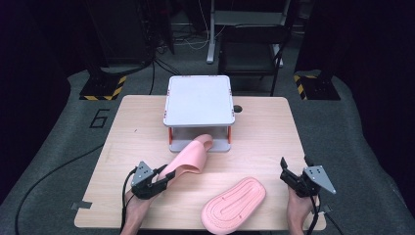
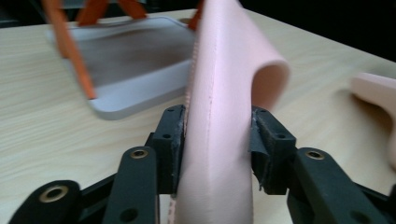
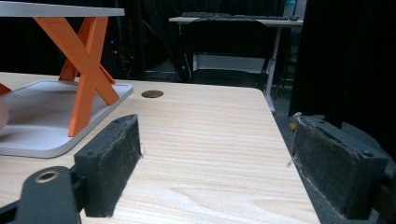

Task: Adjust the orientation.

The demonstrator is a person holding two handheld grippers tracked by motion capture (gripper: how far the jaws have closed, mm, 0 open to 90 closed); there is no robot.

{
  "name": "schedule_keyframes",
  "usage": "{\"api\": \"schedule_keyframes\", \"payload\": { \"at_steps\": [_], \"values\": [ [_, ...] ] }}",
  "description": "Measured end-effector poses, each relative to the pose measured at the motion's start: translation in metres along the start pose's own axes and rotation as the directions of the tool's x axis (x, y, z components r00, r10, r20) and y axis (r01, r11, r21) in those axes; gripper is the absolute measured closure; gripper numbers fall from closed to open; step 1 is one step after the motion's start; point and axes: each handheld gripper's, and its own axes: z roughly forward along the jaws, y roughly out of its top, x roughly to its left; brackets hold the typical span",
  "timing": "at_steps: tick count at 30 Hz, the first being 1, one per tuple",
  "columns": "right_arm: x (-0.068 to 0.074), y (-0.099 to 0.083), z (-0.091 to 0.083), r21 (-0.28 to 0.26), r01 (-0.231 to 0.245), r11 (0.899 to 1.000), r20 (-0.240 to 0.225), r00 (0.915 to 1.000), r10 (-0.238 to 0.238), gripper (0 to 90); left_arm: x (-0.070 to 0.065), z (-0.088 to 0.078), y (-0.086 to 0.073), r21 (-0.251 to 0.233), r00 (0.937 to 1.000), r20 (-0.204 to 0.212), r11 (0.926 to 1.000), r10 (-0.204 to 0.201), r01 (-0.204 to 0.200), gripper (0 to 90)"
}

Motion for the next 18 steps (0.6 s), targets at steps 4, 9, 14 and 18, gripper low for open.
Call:
{"api": "schedule_keyframes", "payload": {
  "at_steps": [4,9,14,18],
  "values": [
    [0.0,0.0,0.0,0.005,-0.004,1.0,-0.002,1.0,0.004,15.2,0.008,-0.001,0.0,-0.009,0.9982,-0.056,0.9997,0.021,-0.021,46.4],
    [-0.001,-0.001,0.001,0.009,0.0,1.0,0.002,1.0,0.0,15.2,0.018,0.001,-0.003,0.037,0.9906,-0.126,0.9981,0.054,-0.05,41.0],
    [-0.001,-0.001,0.001,0.008,-0.007,1.0,-0.004,1.0,0.007,15.2,0.021,0.0,-0.006,0.046,0.9931,-0.114,0.9987,0.027,-0.022,39.6],
    [0.0,-0.001,0.001,0.002,0.0,1.0,-0.002,1.0,0.0,15.3,0.018,-0.002,-0.006,0.062,0.996,-0.089,0.9981,0.014,-0.009,39.7]
  ]
}}
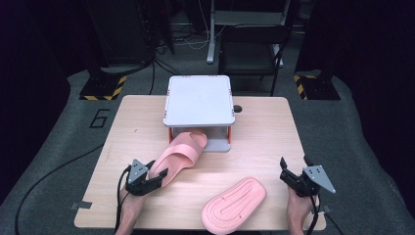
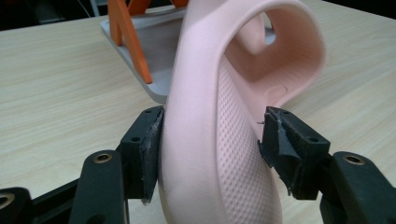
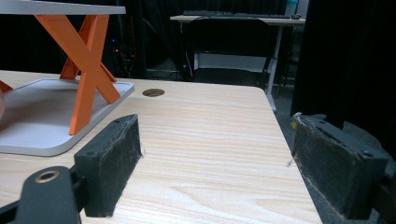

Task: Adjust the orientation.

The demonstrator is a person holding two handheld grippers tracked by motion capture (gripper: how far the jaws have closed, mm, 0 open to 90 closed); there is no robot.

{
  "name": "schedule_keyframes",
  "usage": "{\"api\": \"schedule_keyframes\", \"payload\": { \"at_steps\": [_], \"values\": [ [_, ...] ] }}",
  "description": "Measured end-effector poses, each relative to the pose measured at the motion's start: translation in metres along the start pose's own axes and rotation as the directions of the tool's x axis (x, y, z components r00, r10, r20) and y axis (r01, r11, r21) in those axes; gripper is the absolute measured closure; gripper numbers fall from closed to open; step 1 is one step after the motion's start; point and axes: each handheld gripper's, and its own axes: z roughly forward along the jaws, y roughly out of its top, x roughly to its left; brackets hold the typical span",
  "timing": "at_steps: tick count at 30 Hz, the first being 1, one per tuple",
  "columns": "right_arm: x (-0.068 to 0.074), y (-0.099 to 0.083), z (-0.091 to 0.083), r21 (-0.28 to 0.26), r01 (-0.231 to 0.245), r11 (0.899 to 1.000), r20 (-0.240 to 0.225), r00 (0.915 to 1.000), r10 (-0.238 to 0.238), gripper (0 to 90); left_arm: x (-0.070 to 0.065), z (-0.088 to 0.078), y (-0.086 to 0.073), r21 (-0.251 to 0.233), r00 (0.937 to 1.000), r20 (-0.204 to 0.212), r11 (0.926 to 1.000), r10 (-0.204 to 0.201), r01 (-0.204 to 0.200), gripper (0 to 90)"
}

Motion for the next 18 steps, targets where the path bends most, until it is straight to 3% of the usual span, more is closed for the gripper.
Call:
{"api": "schedule_keyframes", "payload": {
  "at_steps": [1,3,6,7,10,15,18],
  "values": [
    [0.0,0.0,0.0,0.004,0.001,1.0,-0.002,1.0,-0.001,15.2,-0.001,0.0,-0.001,-0.003,0.9997,0.01,0.9998,-0.02,0.02,39.6],
    [0.0,0.0,0.0,0.004,-0.004,1.0,-0.006,1.0,0.004,15.2,-0.002,-0.002,-0.002,0.011,0.9991,0.038,0.9998,-0.019,0.019,39.8],
    [0.0,0.0,0.0,0.005,-0.005,1.0,-0.008,1.0,0.005,15.2,-0.004,-0.002,-0.005,0.042,0.9959,0.088,0.9989,0.019,-0.022,43.1],
    [0.0,0.0,0.0,0.004,-0.005,1.0,-0.009,0.9999,0.005,15.2,-0.003,-0.003,-0.006,0.046,0.9954,0.084,0.9977,0.046,-0.05,42.7],
    [0.0,0.0,0.0,0.005,-0.004,1.0,-0.01,0.9999,0.004,15.2,0.004,-0.002,-0.005,0.017,0.9985,0.049,0.9995,-0.026,0.025,37.9],
    [-0.001,0.001,0.0,0.004,-0.004,1.0,-0.009,0.9999,0.004,15.2,0.007,-0.011,-0.001,-0.048,0.9998,0.011,0.9987,0.019,-0.018,35.9],
    [-0.001,0.0,0.0,0.007,-0.001,1.0,-0.009,1.0,0.001,15.2,0.012,-0.014,0.0,-0.048,0.9999,0.008,0.9988,0.014,-0.013,35.4]
  ]
}}
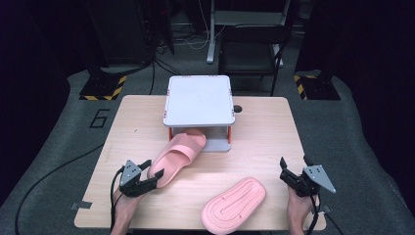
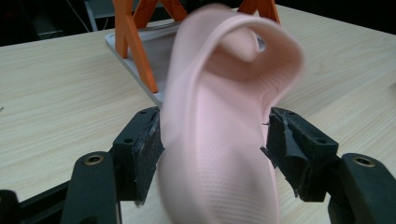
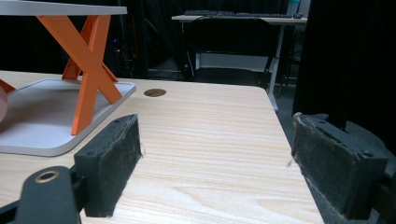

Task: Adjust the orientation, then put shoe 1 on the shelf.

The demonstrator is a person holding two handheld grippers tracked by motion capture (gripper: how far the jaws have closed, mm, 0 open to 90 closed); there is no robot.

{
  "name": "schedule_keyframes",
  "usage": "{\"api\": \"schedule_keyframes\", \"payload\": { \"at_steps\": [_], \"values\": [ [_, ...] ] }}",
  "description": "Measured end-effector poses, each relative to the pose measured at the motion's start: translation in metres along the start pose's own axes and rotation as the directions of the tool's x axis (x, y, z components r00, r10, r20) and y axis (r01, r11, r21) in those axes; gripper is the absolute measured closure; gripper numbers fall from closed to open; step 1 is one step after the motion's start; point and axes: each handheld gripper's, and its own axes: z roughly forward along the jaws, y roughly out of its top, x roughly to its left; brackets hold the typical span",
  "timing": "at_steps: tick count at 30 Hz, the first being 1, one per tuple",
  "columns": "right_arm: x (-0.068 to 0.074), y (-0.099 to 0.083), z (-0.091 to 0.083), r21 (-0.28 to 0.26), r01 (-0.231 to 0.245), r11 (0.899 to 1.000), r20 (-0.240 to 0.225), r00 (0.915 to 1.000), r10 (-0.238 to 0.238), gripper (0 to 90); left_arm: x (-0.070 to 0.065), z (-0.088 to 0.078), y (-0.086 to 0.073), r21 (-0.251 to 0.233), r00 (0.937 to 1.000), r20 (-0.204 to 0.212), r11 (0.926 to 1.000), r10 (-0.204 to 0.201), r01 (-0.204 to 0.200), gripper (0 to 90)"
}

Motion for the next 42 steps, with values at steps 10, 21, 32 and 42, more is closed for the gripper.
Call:
{"api": "schedule_keyframes", "payload": {
  "at_steps": [10,21,32,42],
  "values": [
    [0.002,0.0,0.0,0.002,0.006,1.0,-0.003,1.0,-0.006,15.3,0.013,-0.001,-0.006,0.024,0.9997,-0.014,0.9995,-0.021,0.022,32.7],
    [0.013,0.009,0.0,-0.033,0.06,0.998,-0.008,0.9981,-0.06,14.3,0.016,-0.014,-0.001,-0.078,0.9986,-0.031,0.9961,-0.044,0.042,17.6],
    [0.019,0.03,0.015,0.005,-0.022,1.0,-0.154,0.9879,0.023,15.3,0.024,-0.012,0.001,-0.071,0.9989,-0.002,0.9964,-0.047,0.047,21.2],
    [0.064,0.097,0.071,0.083,0.018,0.996,-0.454,0.8909,0.022,18.3,0.031,0.007,0.012,-0.057,0.9973,0.039,0.9963,-0.063,0.065,23.0]
  ]
}}
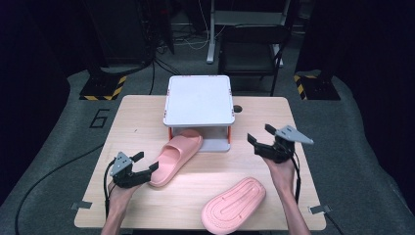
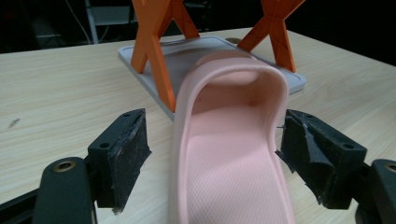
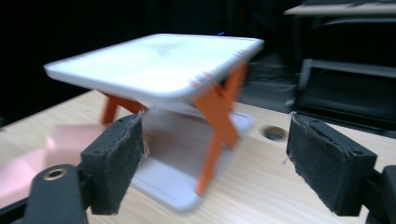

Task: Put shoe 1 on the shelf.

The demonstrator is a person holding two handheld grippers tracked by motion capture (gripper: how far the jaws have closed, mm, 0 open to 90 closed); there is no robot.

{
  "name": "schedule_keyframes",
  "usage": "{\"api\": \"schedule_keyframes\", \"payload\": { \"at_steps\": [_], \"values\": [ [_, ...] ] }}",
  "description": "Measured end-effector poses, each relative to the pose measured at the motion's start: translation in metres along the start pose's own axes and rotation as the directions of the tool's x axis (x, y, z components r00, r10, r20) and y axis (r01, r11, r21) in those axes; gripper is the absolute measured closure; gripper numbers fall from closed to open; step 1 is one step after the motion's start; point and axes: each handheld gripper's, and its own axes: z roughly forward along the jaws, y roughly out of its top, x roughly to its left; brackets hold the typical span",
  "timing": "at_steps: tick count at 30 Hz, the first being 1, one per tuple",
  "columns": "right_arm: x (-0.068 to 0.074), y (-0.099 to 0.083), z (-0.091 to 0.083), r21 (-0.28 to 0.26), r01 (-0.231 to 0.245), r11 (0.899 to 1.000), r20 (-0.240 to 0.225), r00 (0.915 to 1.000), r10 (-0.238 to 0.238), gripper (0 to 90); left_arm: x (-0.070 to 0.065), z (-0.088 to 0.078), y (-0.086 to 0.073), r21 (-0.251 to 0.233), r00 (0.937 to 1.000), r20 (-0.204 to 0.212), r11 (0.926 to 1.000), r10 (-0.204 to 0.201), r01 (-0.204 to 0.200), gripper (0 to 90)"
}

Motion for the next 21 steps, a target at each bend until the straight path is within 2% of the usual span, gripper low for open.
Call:
{"api": "schedule_keyframes", "payload": {
  "at_steps": [2,3,7,11,12,13,14,16,18,19,21],
  "values": [
    [0.003,0.015,0.02,0.033,0.002,0.999,-0.062,0.9981,0.0,19.1,0.001,0.007,0.003,0.011,1.0,0.008,0.9999,-0.002,0.002,23.0],
    [0.005,0.021,0.03,0.041,0.025,0.999,-0.085,0.9961,-0.021,19.7,0.003,0.011,0.004,0.018,0.9999,0.012,0.9998,0.008,-0.008,23.0],
    [0.017,0.042,0.064,0.09,0.124,0.988,-0.126,0.9856,-0.112,22.1,0.009,0.026,0.011,0.056,0.9993,0.021,0.9979,0.032,-0.033,23.9],
    [0.024,0.05,0.088,0.119,0.183,0.976,-0.162,0.9732,-0.163,24.4,0.016,0.038,0.007,0.094,0.9998,0.015,0.9955,0.012,-0.014,24.8],
    [0.025,0.049,0.094,0.14,0.174,0.975,-0.168,0.9743,-0.15,24.7,0.016,0.038,0.006,0.102,0.9998,0.015,0.9947,0.011,-0.013,24.8],
    [0.025,0.049,0.097,0.137,0.174,0.975,-0.174,0.9735,-0.149,24.7,0.017,0.038,0.004,0.113,0.9997,0.021,0.9935,0.009,-0.011,24.7],
    [0.025,0.047,0.101,0.144,0.156,0.977,-0.187,0.9741,-0.128,25.0,0.017,0.037,0.002,0.113,0.9994,0.033,0.9935,0.009,-0.013,24.4],
    [0.024,0.045,0.106,0.17,0.145,0.975,-0.195,0.9745,-0.111,25.1,0.016,0.032,-0.002,0.13,0.9981,0.058,0.9912,0.02,-0.027,23.6],
    [0.022,0.042,0.11,0.192,0.128,0.973,-0.213,0.9732,-0.086,25.3,0.016,0.025,-0.005,0.142,0.9968,0.077,0.9893,0.023,-0.034,18.9],
    [0.023,0.041,0.112,0.187,0.123,0.975,-0.215,0.9732,-0.082,25.7,0.015,0.022,-0.007,0.148,0.9954,0.094,0.9884,0.021,-0.035,15.9],
    [0.024,0.04,0.112,0.192,0.134,0.972,-0.213,0.9726,-0.092,25.1,0.014,0.013,-0.012,0.174,0.9921,0.113,0.9819,0.054,-0.074,13.1]
  ]
}}
